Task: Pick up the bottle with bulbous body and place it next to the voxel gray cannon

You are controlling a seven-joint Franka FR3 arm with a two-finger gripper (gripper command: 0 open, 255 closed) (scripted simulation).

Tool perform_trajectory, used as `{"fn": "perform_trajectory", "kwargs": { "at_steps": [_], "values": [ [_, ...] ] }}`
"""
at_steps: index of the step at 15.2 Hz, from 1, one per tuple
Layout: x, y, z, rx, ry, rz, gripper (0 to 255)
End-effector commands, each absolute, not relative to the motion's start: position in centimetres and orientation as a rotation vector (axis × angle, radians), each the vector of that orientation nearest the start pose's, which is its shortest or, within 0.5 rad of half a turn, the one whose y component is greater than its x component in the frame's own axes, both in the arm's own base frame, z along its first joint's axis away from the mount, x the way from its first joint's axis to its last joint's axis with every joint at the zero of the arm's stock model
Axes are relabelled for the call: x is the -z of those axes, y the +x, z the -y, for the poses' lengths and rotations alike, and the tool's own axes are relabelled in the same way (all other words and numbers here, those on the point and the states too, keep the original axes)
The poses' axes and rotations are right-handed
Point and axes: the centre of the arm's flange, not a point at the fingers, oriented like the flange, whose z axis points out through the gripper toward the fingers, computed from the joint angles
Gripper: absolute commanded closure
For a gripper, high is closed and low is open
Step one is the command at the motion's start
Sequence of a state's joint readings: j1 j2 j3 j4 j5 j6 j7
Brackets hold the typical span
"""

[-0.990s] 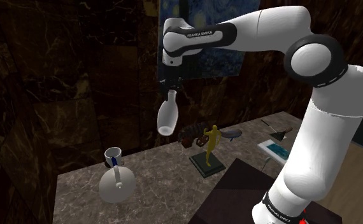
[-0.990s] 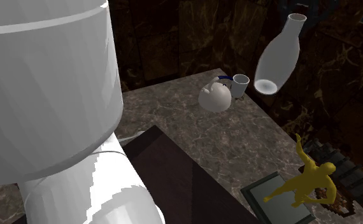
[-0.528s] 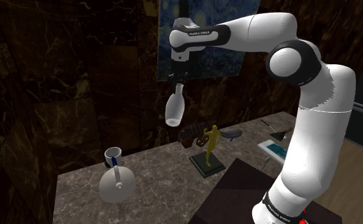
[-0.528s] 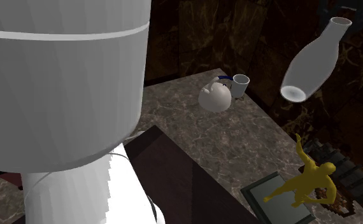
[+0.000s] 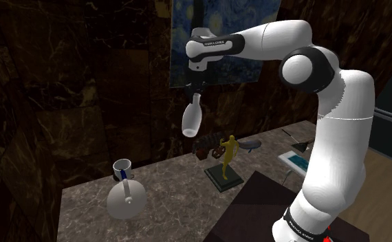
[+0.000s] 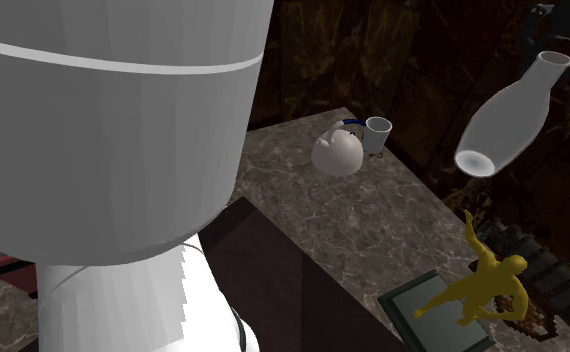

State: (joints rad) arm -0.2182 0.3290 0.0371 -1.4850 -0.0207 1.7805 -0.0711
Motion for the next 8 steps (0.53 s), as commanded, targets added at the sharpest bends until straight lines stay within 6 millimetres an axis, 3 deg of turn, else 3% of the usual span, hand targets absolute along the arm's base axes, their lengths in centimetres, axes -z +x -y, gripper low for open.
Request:
{"fn": "perform_trajectory", "kwargs": {
  "at_steps": [1, 8],
  "values": [
    [-47.3, 64.5, 12.4, -0.052, -3.141, -0.168, 255],
    [-43.6, 64.5, 12.4, -0.052, -3.141, -0.168, 255]
  ]
}}
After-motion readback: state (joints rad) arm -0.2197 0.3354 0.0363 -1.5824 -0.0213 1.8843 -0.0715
